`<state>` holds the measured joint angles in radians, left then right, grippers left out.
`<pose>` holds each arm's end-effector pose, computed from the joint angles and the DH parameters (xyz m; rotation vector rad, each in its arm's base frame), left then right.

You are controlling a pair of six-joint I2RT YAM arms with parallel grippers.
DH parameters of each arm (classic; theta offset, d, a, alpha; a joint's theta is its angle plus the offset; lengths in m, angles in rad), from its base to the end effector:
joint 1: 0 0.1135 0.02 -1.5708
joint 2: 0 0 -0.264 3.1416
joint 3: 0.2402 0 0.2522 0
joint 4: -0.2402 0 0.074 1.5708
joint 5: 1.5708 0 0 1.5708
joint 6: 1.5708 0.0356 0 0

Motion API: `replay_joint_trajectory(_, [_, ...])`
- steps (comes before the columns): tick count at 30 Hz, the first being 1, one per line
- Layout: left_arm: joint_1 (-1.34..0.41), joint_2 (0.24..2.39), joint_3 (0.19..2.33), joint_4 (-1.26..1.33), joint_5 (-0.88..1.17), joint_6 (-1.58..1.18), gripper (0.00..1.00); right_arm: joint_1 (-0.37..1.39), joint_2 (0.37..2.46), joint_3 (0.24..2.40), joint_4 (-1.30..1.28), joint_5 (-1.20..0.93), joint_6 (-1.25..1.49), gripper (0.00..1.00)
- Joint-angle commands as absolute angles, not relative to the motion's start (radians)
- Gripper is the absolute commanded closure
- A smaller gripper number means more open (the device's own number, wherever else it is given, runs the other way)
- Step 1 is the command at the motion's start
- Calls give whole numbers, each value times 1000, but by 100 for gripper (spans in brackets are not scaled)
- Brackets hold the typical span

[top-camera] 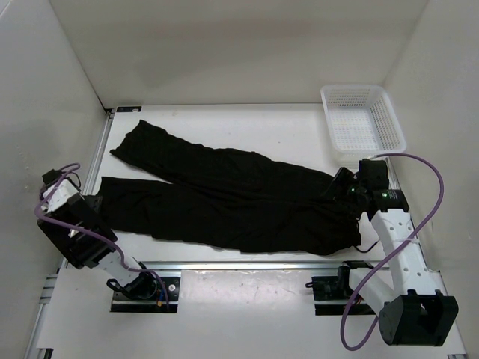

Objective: Fold and stack the trousers
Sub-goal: Fold the trousers

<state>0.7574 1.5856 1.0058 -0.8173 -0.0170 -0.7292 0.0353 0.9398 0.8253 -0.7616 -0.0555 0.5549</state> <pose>0.2035 0.1933 0.1855 -2.0101 2.1837 0.0289 0.1844 0.0085 0.2741 0.6113 2.3963 0.3260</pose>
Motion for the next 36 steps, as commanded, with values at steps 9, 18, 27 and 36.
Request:
replay_joint_trajectory(9, [764,1641,1055,-792,-83,-765,50,43,942,862,-755,-42,569,19])
replay_joint_trajectory(18, [752,1658,1068,-801,-133,-756,44,43,942,862,-764,-41,569,19])
replay_joint_trajectory(27, [602,1574,1081,-810,-135,-712,29,43,933,862,-755,-54,569,19])
replay_joint_trajectory(36, [376,1516,1215,-891,-242,-663,27,92,910,769,-791,-83,649,19])
